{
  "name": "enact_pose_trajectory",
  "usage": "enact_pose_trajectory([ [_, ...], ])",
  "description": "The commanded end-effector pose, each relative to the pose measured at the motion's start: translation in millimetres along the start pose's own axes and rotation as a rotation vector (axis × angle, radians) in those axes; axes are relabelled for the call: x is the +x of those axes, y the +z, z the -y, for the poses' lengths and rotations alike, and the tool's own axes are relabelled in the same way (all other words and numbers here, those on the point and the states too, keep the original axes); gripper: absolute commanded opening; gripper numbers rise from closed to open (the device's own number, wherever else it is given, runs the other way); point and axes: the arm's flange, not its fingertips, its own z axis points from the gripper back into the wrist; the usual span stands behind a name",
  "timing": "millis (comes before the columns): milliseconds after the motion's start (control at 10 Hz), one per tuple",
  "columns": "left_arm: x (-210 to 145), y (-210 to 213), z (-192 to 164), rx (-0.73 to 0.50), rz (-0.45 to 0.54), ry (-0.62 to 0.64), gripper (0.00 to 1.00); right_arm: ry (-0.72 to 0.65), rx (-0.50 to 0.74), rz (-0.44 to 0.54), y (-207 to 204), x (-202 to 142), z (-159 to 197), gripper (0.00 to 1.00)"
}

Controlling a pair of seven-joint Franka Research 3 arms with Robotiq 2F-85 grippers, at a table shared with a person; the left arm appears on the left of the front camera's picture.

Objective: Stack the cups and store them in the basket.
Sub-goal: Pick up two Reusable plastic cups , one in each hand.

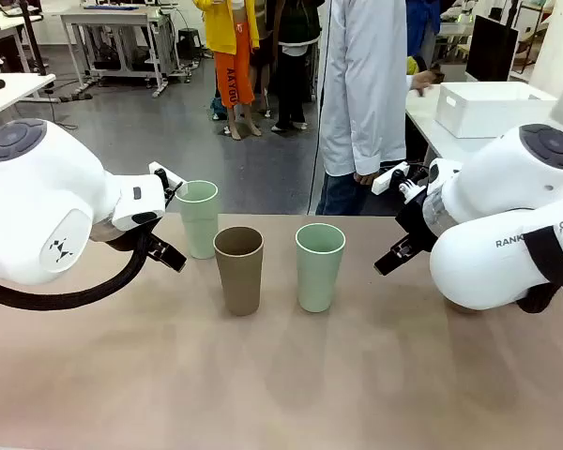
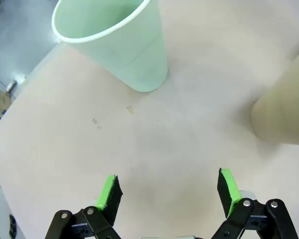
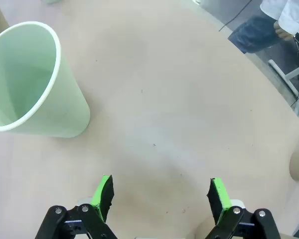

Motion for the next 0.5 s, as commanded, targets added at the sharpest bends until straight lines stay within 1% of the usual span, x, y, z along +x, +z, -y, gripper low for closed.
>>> enact_pose_trajectory([
  [0, 0.1, 0.1, 0.0, 0.000, 0.000, 0.000, 1.00, 0.000, 0.000, 0.000, 0.0, 0.0, 0.0, 1.00],
  [400, 0.1, 0.1, 0.0, 0.000, 0.000, 0.000, 1.00, 0.000, 0.000, 0.000, 0.0, 0.0, 0.0, 1.00],
])
